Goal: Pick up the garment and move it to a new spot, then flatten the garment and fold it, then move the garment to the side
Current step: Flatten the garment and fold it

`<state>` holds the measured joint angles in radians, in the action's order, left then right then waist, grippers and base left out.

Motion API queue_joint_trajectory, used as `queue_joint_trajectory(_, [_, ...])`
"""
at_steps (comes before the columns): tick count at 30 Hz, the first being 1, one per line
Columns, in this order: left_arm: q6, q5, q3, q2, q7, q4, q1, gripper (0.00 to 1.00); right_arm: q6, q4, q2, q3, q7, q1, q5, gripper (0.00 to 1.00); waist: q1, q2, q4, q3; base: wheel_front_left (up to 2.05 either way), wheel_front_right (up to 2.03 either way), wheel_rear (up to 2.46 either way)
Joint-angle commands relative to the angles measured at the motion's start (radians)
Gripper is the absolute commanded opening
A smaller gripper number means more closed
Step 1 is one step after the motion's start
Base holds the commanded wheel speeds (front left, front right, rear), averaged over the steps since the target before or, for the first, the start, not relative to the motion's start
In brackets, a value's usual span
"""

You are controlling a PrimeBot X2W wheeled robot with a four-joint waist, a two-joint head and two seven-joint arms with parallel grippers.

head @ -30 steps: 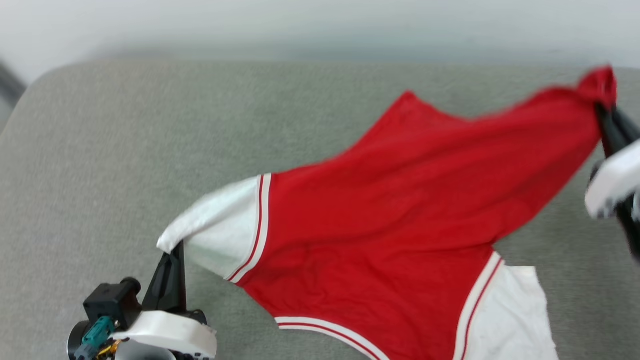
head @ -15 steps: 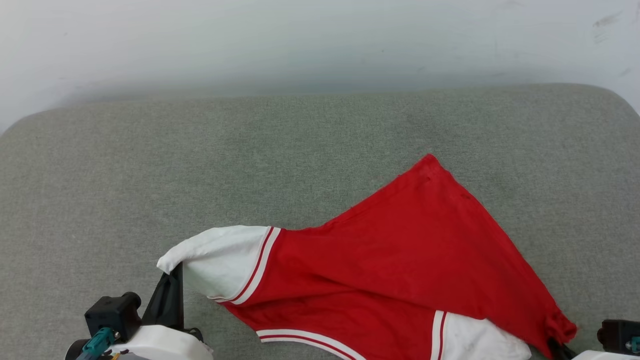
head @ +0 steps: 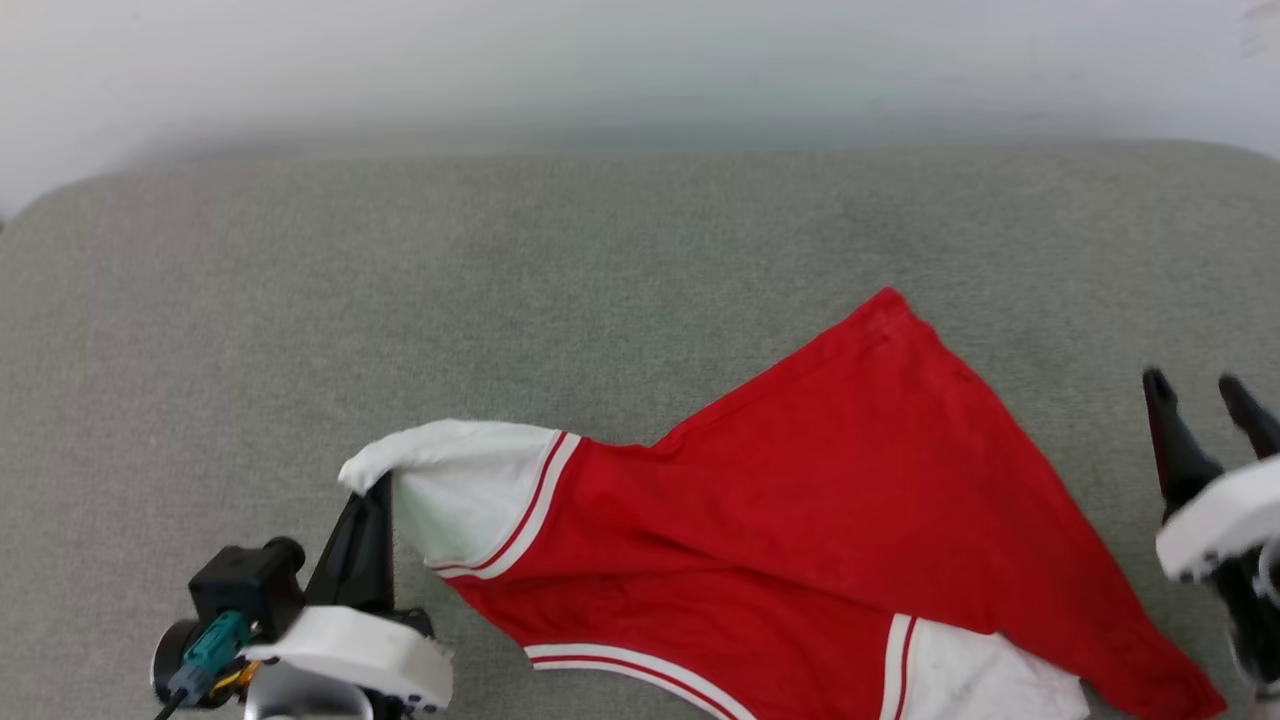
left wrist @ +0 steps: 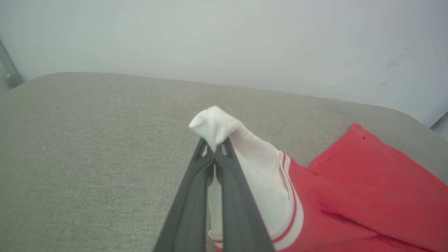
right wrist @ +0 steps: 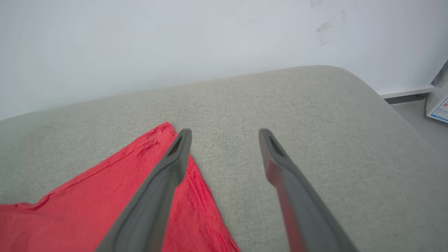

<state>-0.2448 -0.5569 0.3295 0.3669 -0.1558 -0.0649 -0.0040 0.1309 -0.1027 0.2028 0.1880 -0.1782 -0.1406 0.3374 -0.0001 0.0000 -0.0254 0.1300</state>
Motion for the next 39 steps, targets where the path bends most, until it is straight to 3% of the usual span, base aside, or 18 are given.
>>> queue_joint_trajectory(1, [0.008, 0.011, 0.009, -0.006, -0.004, -0.011, -0.039, 0.00, 0.000, -0.039, 0.022, -0.019, -0.024, -0.085, 0.029, 1.00, 0.0001, 0.0000, 0.030, 0.048, 0.00, 0.00, 0.00])
queue_joint_trajectory(4, [0.024, 0.020, 0.023, -0.015, -0.009, -0.010, -0.087, 0.00, 0.000, -0.123, 0.060, -0.054, -0.120, -0.216, 0.066, 1.00, 0.0001, 0.0000, 0.063, 0.096, 0.00, 0.00, 0.00])
queue_joint_trajectory(9, [0.048, 0.035, 0.049, -0.035, -0.022, -0.002, -0.162, 0.00, 0.000, -0.258, 0.135, -0.136, -0.401, -0.422, 0.125, 1.00, 0.0001, 0.0000, 0.118, 0.174, 0.00, 0.00, 0.00])
queue_joint_trajectory(13, [0.063, 0.044, 0.067, -0.055, -0.036, 0.012, -0.207, 0.00, 0.000, -0.332, 0.155, -0.205, -0.542, -0.544, 0.140, 1.00, 0.0001, 0.0000, 0.150, 0.221, 0.00, 0.00, 0.00])
queue_joint_trajectory(20, [0.084, 0.051, 0.086, -0.079, -0.055, 0.031, -0.261, 0.00, 0.000, -0.453, 0.163, -0.328, -0.564, -0.648, 0.151, 1.00, 0.0001, 0.0000, 0.183, 0.278, 0.00, 0.00, 0.00])
queue_joint_trajectory(26, [0.089, 0.050, 0.090, -0.080, -0.061, 0.045, -0.277, 0.00, 0.000, -0.590, 0.154, -0.432, -0.599, -0.625, 0.212, 1.00, 0.0001, 0.0000, 0.188, 0.294, 0.00, 0.00, 0.00])
queue_joint_trajectory(27, [0.088, 0.049, 0.088, -0.079, -0.063, 0.048, -0.277, 0.00, 0.000, -0.613, 0.153, -0.448, -0.621, -0.618, 0.218, 0.75, 0.0001, 0.0000, 0.187, 0.293, 0.00, 0.00, 0.00])
queue_joint_trajectory(28, [0.088, 0.047, 0.087, -0.079, -0.064, 0.052, -0.275, 0.00, 0.000, -0.630, 0.152, -0.461, -0.633, -0.612, 0.228, 0.20, 0.0001, 0.0000, 0.185, 0.290, 0.00, 0.00, 0.00])
queue_joint_trajectory(29, [0.088, 0.047, 0.087, -0.079, -0.064, 0.052, -0.275, 0.00, 0.000, -0.630, 0.152, -0.461, -0.633, -0.612, 0.228, 0.20, 0.0001, 0.0000, 0.185, 0.290, 0.00, 0.00, 0.00])
queue_joint_trajectory(30, [0.088, 0.046, 0.087, -0.079, -0.065, 0.056, -0.273, 0.00, 0.000, -0.642, 0.151, -0.470, -0.640, -0.612, 0.237, 0.00, 0.0001, 0.0000, 0.183, 0.286, 0.00, 0.00, 0.00])
queue_joint_trajectory(39, [0.079, 0.030, 0.058, -0.046, -0.061, 0.095, -0.254, 0.00, 0.000, -0.591, 0.190, -0.520, -0.496, -0.692, 0.272, 0.00, 0.0001, 0.0000, 0.148, 0.171, 0.00, 0.00, 0.00])
